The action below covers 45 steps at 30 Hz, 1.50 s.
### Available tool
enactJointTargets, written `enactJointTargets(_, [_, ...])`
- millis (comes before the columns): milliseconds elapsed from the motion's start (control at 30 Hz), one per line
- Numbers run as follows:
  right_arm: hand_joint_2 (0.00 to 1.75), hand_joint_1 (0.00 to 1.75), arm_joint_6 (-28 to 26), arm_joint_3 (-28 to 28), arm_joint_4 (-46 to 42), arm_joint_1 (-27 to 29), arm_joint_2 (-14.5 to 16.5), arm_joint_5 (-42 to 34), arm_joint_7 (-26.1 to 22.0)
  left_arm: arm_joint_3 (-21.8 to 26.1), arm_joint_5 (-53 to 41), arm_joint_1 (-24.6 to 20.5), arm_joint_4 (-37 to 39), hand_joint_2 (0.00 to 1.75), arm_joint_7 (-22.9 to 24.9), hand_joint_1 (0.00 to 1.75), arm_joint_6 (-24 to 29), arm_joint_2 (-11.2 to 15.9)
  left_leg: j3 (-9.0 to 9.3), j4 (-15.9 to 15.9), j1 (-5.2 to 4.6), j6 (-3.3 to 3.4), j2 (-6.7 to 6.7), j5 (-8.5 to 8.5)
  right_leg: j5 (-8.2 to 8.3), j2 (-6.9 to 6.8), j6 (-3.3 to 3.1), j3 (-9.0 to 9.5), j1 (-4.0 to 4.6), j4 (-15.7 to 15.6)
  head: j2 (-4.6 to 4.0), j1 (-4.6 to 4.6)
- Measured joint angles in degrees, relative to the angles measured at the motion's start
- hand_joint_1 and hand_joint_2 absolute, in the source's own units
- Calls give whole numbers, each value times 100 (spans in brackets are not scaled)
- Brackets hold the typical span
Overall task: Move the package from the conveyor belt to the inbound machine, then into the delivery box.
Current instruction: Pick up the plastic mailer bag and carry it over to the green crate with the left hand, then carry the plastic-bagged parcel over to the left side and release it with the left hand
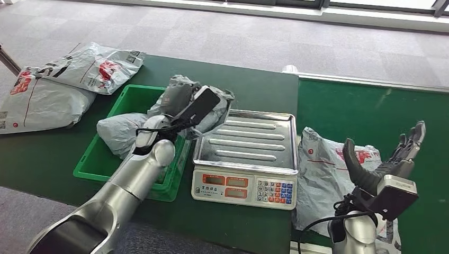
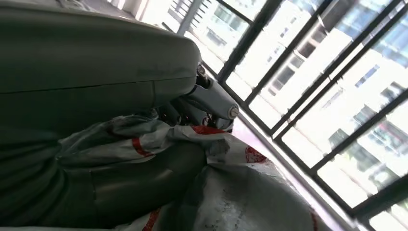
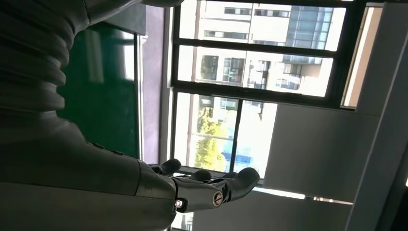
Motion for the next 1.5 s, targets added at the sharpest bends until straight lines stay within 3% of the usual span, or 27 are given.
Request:
enactJointTargets(200, [175, 0, -29, -103, -335, 500, 0, -94, -55, 1038, -15, 331, -1468, 175, -143, 166, 110, 541, -2, -7, 1, -3, 1, -2, -7, 1, -8, -4, 1, 1, 0, 0])
enactJointTargets(400, [175, 0, 14, -187, -452, 728, 0, -170, -103, 1608, 37, 712, -1940, 175, -281, 166, 116, 969, -5, -7, 1, -6, -3, -1, -8, -2, -10, -6, 1, 1, 0, 0])
enactJointTargets(500, [175, 0, 14, -189, -462, 742, 1, -169, -105, 1699, 38, 780, -2025, 175, -305, 86, 117, 1039, -6, -6, -1, -6, -5, 0, -6, -3, -9, -5, -1, 1, 0, 0])
enactJointTargets(533, [175, 0, 14, -190, -463, 745, 1, -169, -105, 1719, 36, 793, -2046, 175, -306, 45, 126, 1054, -6, -6, -1, -6, -4, 0, -5, -2, -9, -5, -2, 1, 0, 0])
enactJointTargets(633, [175, 0, 16, -190, -466, 747, 0, -169, -103, 1780, 28, 849, -2093, 175, -293, 0, 172, 1109, -5, -6, -2, -6, -3, 0, -5, -2, -9, -4, -2, 0, 0, 0])
enactJointTargets(933, [175, 0, 113, -190, -445, 636, -1, -158, 5, 1948, -90, 1134, -2061, 175, -254, 0, 109, 1284, -6, -7, 1, -8, -2, 1, -5, -1, -10, -7, 2, 1, 0, 0])
enactJointTargets(1333, [175, 0, 153, -188, -262, 474, -4, -98, 156, 1978, -432, 1220, -1723, 175, -187, 0, 29, 1320, -8, -6, 1, -8, -4, 1, -5, -2, -10, -6, 0, 1, 0, 0])
enactJointTargets(1500, [175, 0, 192, -188, -226, 459, -24, -111, 210, 2000, -224, 1322, -1714, 175, -377, 0, 282, 1320, -8, -7, 1, -9, -3, 0, -5, -2, -10, -6, 1, 1, 0, 0])
